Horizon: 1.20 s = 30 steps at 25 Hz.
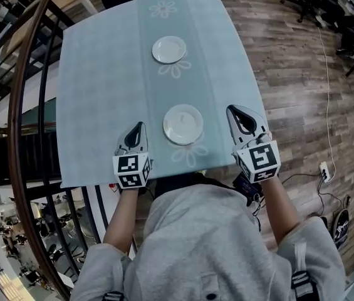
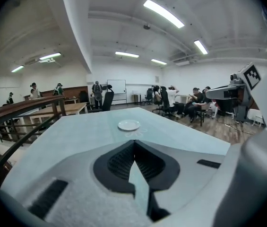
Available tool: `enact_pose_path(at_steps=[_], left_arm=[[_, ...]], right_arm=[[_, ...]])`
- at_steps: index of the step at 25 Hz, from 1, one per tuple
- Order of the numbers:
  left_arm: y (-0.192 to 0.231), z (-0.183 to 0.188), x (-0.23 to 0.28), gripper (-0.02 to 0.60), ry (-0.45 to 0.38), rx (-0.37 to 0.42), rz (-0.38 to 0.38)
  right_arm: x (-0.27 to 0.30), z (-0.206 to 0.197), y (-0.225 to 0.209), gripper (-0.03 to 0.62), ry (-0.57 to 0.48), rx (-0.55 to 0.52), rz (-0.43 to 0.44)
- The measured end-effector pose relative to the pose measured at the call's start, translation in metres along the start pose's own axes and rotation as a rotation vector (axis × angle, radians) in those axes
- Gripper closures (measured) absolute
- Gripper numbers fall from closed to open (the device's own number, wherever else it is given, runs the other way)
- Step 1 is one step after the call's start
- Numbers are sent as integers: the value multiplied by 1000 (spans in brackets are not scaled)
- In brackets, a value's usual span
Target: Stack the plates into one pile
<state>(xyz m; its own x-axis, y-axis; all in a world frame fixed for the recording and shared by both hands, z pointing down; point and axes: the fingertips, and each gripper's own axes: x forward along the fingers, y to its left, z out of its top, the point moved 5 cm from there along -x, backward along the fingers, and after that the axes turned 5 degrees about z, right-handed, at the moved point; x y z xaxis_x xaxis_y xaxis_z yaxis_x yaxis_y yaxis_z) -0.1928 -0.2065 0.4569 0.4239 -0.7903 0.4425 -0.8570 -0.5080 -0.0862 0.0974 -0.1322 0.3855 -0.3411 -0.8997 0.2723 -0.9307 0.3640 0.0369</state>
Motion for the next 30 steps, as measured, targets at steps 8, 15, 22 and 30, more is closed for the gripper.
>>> enact_pose_path(at_steps=[8,15,22,30], left_arm=[[57,-8,18,561,25,-22,40],[88,-20,50,560,32,-56,25],[107,-41,89,561,16,-57,-3],[130,-55,117,561,26,-55,26]], right_arm=[[72,46,18,566,63,-219,46],[114,72,27,565,110,-247,102],[156,55,24,459,209,-314,151],[204,40,20,459,306,-425,127]])
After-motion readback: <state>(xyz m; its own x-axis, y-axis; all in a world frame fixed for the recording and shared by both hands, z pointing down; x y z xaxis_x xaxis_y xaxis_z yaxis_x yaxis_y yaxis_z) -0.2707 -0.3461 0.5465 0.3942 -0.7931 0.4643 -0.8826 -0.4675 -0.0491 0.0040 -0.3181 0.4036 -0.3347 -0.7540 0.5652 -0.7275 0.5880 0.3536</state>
